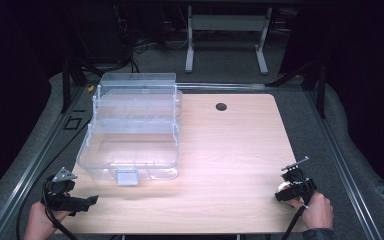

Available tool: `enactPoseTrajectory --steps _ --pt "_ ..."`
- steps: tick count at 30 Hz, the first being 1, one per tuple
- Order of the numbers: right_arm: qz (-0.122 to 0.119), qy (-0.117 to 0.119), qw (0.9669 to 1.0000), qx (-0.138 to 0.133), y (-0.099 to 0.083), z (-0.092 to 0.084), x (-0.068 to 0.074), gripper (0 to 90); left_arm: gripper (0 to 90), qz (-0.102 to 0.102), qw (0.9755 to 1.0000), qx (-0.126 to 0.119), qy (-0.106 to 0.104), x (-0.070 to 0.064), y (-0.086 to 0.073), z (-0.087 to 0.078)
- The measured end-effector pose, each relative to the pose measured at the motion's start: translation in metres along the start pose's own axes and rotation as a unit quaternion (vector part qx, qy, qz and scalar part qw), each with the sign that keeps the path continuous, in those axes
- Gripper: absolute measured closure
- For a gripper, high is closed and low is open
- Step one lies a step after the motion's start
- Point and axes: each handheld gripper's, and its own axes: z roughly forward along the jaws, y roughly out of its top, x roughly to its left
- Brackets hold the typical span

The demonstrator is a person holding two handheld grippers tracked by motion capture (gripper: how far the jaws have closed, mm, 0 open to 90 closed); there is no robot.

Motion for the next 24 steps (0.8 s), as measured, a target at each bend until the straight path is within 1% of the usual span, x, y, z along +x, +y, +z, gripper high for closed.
enactPoseTrajectory --steps 2,4,6,9,11,12,13,14,15,17,20,22,24 --pt "-0.001 0.003 1.0 0.001 -0.001 0.001 0.0 18.9 0.1 -0.001 1.0 0.0 0.001 0.001 -0.001 -0.001" --pt "-0.001 0.007 1.0 -0.002 -0.001 0.0 0.0 14.0 0.1 -0.003 1.0 -0.001 0.001 0.001 -0.001 -0.003" --pt "0.002 0.007 0.9999 -0.007 -0.001 -0.003 0.0 13.3 0.1 -0.003 1.0 0.0 0.001 0.002 -0.001 -0.004" --pt "0.001 0.014 0.9998 -0.016 -0.001 -0.009 0.0 12.6 0.0 -0.004 1.0 -0.001 0.002 0.004 0.001 -0.008" --pt "-0.001 0.015 0.9997 -0.019 0.0 -0.014 0.002 12.1 0.1 -0.006 1.0 -0.005 0.002 0.005 0.003 -0.012" --pt "-0.002 0.003 0.9998 -0.021 0.001 -0.016 0.004 12.1 0.1 -0.007 1.0 -0.004 0.002 0.006 0.005 -0.014" --pt "-0.004 0.008 0.9997 -0.023 0.001 -0.018 0.005 12.1 0.0 -0.007 0.9999 -0.007 0.004 0.006 0.006 -0.016" --pt "-0.006 0.017 0.9995 -0.026 0.002 -0.02 0.006 12.1 0.0 -0.006 0.9999 -0.009 0.003 0.007 0.008 -0.019" --pt "-0.008 0.02 0.9994 -0.028 0.002 -0.021 0.007 12.1 0.0 -0.007 0.9999 -0.014 0.003 0.008 0.011 -0.021" --pt "-0.012 0.02 0.9993 -0.031 0.003 -0.023 0.01 12.2 0.1 -0.007 0.9997 -0.022 0.004 0.009 0.017 -0.027" --pt "-0.019 0.026 0.9989 -0.033 0.005 -0.025 0.015 12.2 0.3 -0.007 0.9996 -0.025 0.007 0.014 0.029 -0.034" --pt "-0.02 0.035 0.9985 -0.037 0.007 -0.026 0.019 12.3 0.5 -0.006 0.9997 -0.024 0.008 0.019 0.038 -0.037" --pt "-0.025 0.04 0.9982 -0.039 0.008 -0.027 0.021 12.2 0.5 -0.007 0.9997 -0.022 0.003 0.023 0.047 -0.038"
